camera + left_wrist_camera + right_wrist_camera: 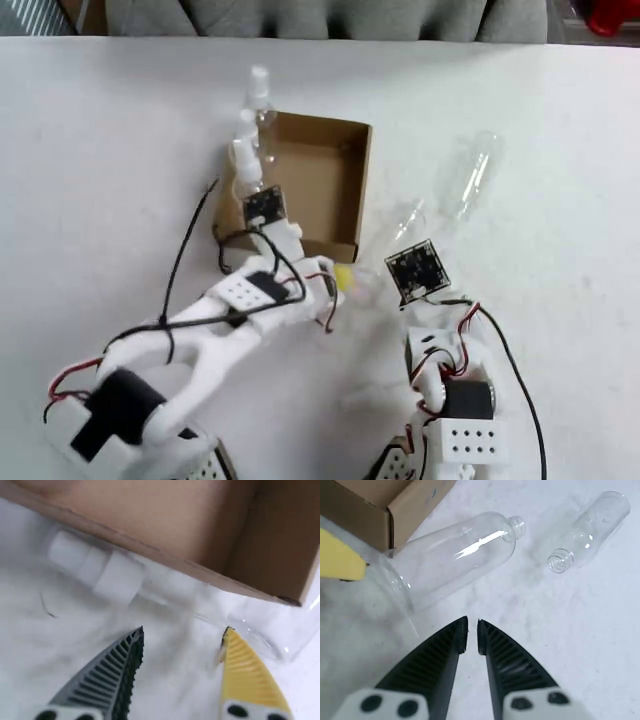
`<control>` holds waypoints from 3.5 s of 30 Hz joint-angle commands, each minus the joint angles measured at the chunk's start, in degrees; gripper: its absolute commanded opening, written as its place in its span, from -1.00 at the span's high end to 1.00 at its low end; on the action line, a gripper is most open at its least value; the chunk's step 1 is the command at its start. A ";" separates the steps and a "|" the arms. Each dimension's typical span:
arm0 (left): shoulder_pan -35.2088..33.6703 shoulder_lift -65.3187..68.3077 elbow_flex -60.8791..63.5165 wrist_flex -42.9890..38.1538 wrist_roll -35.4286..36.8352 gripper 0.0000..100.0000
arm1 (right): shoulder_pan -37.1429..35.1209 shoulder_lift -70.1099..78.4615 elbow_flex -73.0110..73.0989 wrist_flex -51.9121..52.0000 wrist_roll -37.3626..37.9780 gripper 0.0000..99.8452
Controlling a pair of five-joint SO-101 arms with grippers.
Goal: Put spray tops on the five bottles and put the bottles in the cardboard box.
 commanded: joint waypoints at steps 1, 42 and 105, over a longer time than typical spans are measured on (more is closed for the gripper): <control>-2.07 1.45 -5.27 -1.76 3.16 0.50 | -0.40 -0.13 0.62 -0.57 0.79 0.96; -0.31 12.35 -11.52 17.49 -3.25 0.51 | -0.57 -0.04 0.62 -0.13 0.79 0.96; -15.16 -6.37 -14.95 46.68 -34.99 0.51 | -0.13 0.13 -16.53 12.00 -10.29 0.97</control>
